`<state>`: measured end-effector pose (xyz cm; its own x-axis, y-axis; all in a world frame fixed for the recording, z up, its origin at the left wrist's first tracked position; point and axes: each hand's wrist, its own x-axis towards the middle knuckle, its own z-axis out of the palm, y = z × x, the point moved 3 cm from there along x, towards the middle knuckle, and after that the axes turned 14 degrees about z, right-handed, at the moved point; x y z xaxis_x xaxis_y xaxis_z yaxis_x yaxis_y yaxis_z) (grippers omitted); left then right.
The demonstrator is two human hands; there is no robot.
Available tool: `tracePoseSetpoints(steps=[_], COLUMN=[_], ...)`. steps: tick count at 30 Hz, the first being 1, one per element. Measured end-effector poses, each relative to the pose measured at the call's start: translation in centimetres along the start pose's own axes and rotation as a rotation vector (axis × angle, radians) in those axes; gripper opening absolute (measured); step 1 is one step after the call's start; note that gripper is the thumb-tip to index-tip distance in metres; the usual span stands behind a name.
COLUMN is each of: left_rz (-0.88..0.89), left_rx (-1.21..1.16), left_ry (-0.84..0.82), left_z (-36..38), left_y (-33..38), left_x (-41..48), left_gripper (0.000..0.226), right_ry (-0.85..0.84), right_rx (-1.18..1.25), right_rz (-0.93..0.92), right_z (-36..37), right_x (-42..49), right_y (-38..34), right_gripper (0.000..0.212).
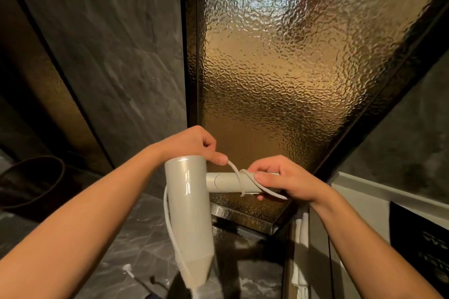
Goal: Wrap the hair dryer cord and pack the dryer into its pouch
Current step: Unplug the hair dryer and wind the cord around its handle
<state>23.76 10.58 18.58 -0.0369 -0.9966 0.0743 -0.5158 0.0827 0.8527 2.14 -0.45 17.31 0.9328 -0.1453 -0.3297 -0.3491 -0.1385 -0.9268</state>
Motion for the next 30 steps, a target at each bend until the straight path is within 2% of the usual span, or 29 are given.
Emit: tracePoseSetpoints(steps=[3, 5, 7, 9, 11, 14, 16, 19, 21, 23, 26, 28, 30], left_rz=[-0.036, -0.141, -0.251, -0.253, -0.201, -0.095, -0.066, -0.017, -0.016, -0.028, 0.044, 0.093, 0.105], left_rx=[-0.095, -0.129, -0.249, -0.244, -0.026, 0.182, 0.390, 0.633, 0.728, 0.845, 1.081, 1.154, 1.178], left_ry=[0.000, 0.130, 0.305, 0.355, 0.328, 0.325, 0.285, 0.265, 0.200, 0.113, 0.042, 0.032, 0.029], left_z=[1.8, 3.3, 5.3, 7.2, 8.3, 8.6, 8.0, 5.6, 3.9, 2.7, 0.6, -1.0, -2.6], left_y=[-3.6, -5.8, -6.1, -5.3, -4.5, -4.1, -3.7, -2.7, -1.7, -0.5, 1.2, 2.3, 3.3], left_x=[0.0, -0.4, -1.7, -3.0, -4.1, -4.9, -4.9, -4.4, -3.5, -2.3, -0.3, 1.0, 2.2], left_gripper=[0.043, 0.042, 0.051, 0.054, 0.059, 0.043, 0.035, 0.025, 0.021, 0.017, 0.016, 0.015, 0.030], right_ry=[-0.067, -0.050, 0.038, 0.216, 0.467, 0.848, 0.973, 0.959, 0.912, 0.840, 0.726, 0.629, 0.514], right_rx=[0.179, 0.359, 0.530, 0.617, 0.567, 0.230, 0.000, -0.203, -0.374, -0.531, -0.702, -0.754, -0.733], right_rz=[-0.020, -0.059, -0.113, -0.124, -0.089, 0.024, 0.085, 0.204, 0.252, 0.272, 0.263, 0.216, 0.158], right_z=[0.6, 0.8, 0.9, 0.8, 0.5, 0.2, 0.3, 0.9, 1.4, 2.1, 2.2, 1.7, 0.9], right_x=[0.4, 0.5, 0.8, 1.4, 2.5, 4.1, 4.8, 5.8, 6.5, 7.1, 7.5, 7.4, 6.8], right_y=[0.4, 0.3, -0.1, -0.3, 0.0, 1.0, 1.7, 2.7, 2.9, 2.7, 1.7, 0.9, 0.0], right_gripper=[0.051, 0.056, 0.056, 0.046, 0.028, 0.018, 0.015, 0.018, 0.031, 0.035, 0.032, 0.033, 0.033])
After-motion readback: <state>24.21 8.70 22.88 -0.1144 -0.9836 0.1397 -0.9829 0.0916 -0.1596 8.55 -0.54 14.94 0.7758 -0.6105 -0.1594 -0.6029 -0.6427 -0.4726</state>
